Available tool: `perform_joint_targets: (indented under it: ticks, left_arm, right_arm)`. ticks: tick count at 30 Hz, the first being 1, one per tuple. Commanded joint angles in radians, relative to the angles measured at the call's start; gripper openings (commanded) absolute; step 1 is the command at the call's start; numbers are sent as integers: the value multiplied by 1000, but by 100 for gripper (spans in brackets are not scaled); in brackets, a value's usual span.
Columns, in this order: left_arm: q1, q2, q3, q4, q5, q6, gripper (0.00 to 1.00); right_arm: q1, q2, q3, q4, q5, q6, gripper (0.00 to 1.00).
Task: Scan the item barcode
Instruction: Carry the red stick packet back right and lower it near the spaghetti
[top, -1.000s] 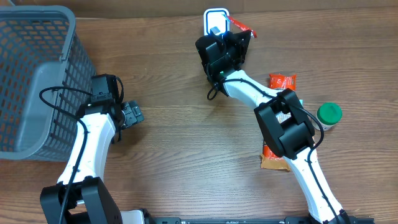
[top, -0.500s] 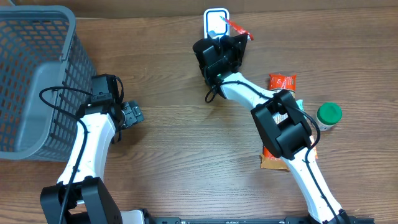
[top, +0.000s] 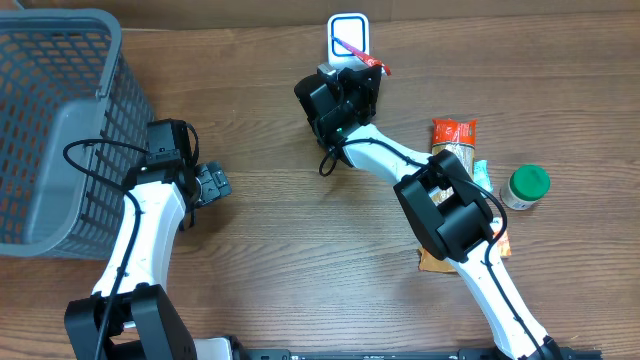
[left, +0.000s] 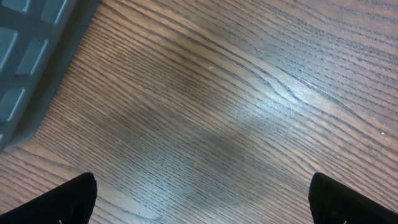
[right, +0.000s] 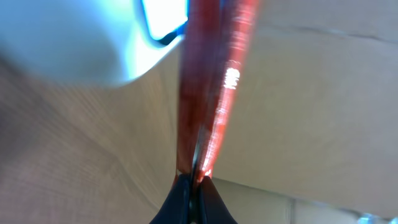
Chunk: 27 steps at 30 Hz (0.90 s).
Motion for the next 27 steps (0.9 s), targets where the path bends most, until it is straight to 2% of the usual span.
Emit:
perform_joint_targets:
  ticks: [1, 6, 9, 11, 15, 18, 22, 24, 27]
  left_arm:
    - [-3, -4, 18, 3, 7, 9, 100]
    - [-3, -4, 18, 3, 7, 9, 100]
    - [-3, -4, 18, 3, 7, 9, 100]
    - [-3, -4, 18, 3, 7, 9, 100]
    - [-3, -4, 18, 3, 7, 9, 100]
    - [-3, -4, 18, 3, 7, 9, 100]
    - [-3, -4, 18, 3, 7, 9, 100]
    - [-3, -4, 18, 3, 7, 9, 100]
    - [-3, -4, 18, 3, 7, 9, 100]
  right_arm:
    - [-5, -39, 13, 97, 31, 67, 3]
    - [6, -183, 13, 96, 0, 156, 3]
    - [14, -286, 13, 24, -16, 238, 3]
    - [20, -363, 13, -85, -32, 336, 3]
    - [25, -519, 13, -419, -122, 658, 3]
    - [23, -637, 13, -727, -309, 948, 3]
    - [-12, -750, 13, -1022, -628, 1201, 4]
    - [-50, -785, 13, -1133, -793, 1263, 4]
    - [-122, -798, 13, -1276, -1014, 1267, 4]
